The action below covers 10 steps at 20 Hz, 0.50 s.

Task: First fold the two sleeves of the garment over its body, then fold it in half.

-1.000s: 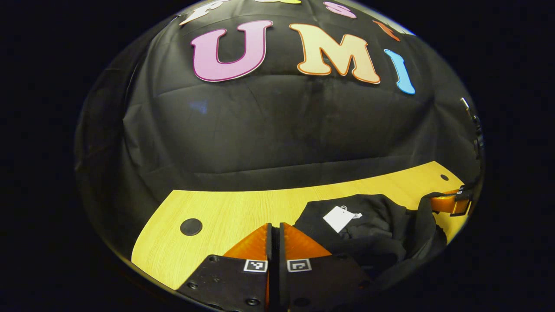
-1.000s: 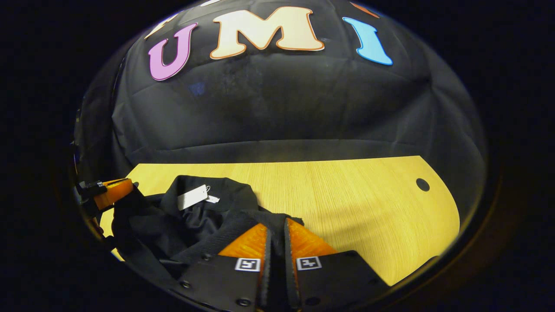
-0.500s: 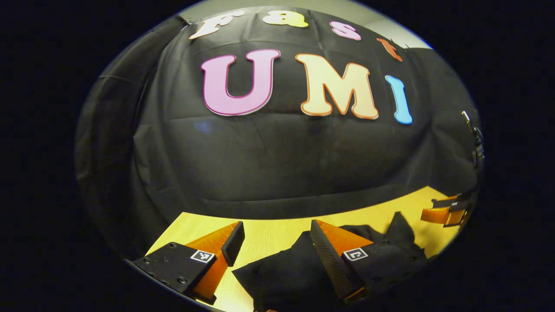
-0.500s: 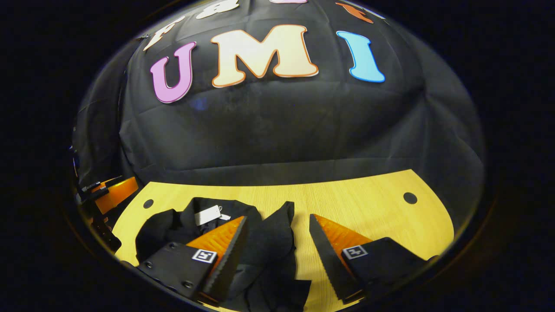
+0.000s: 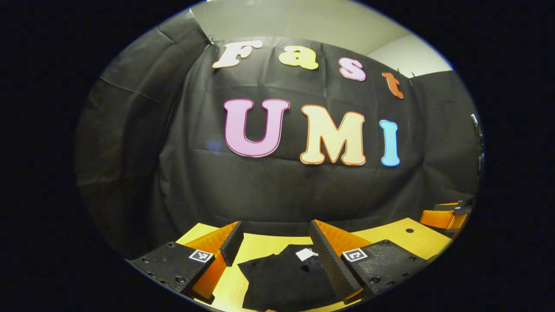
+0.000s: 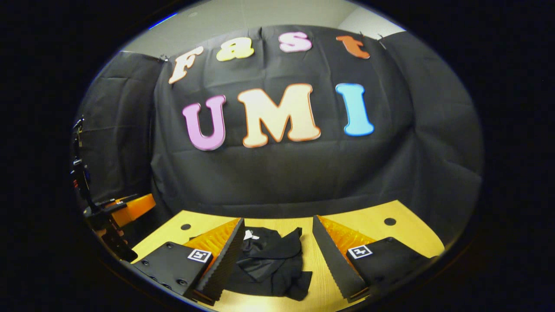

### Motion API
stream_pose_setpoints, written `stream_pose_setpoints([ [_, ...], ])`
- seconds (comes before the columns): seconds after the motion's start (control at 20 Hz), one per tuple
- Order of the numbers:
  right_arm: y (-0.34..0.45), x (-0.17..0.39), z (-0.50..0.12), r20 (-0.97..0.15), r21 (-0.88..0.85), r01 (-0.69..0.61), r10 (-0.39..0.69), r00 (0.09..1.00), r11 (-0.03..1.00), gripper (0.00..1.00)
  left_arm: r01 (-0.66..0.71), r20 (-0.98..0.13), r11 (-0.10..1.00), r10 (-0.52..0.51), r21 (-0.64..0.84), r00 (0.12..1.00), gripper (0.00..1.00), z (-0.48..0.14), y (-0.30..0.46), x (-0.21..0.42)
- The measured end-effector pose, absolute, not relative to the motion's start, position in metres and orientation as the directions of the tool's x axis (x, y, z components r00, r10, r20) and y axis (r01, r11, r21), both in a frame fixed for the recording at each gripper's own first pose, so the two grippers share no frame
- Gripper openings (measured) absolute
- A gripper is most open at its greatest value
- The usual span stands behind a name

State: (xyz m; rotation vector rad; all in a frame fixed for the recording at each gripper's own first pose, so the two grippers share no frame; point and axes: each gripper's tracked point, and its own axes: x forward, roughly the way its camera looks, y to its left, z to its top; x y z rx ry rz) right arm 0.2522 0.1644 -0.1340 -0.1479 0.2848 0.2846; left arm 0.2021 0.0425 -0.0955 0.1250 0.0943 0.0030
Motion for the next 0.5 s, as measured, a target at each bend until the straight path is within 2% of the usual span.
stream_pose_setpoints([
  [0.05,0.161,0.231,-0.123,-0.263,-0.104,-0.301,0.266,0.927,0.948,0.94,-0.008,-0.084,0.992,0.019,0.130,0.996,0.92,-0.089,0.042,0.180],
  [0.1,0.156,0.207,-0.116,-0.241,-0.105,-0.307,0.276,0.931,0.946,0.97,-0.020,-0.079,0.990,0.031,0.141,0.996,0.92,-0.083,0.042,0.154],
  [0.15,0.152,0.183,-0.113,-0.237,-0.102,-0.319,0.288,0.928,0.942,0.94,-0.033,-0.079,0.988,0.045,0.148,0.996,0.92,-0.079,0.042,0.130],
  [0.2,0.147,0.157,-0.113,-0.242,-0.093,-0.332,0.302,0.922,0.939,0.97,-0.043,-0.076,0.988,0.055,0.149,0.996,0.92,-0.076,0.042,0.106],
  [0.25,0.144,0.132,-0.113,-0.242,-0.082,-0.345,0.318,0.917,0.935,0.94,-0.056,-0.080,0.988,0.068,0.144,0.995,0.92,-0.075,0.041,0.083],
  [0.3,0.141,0.110,-0.112,-0.233,-0.072,-0.355,0.330,0.915,0.932,0.97,-0.069,-0.079,0.988,0.081,0.140,0.994,0.92,-0.075,0.040,0.059],
  [0.5,0.131,0.036,-0.124,-0.234,-0.047,-0.390,0.369,0.899,0.920,0.94,-0.089,-0.107,0.989,0.101,0.117,0.989,0.92,-0.081,0.033,-0.017],
])
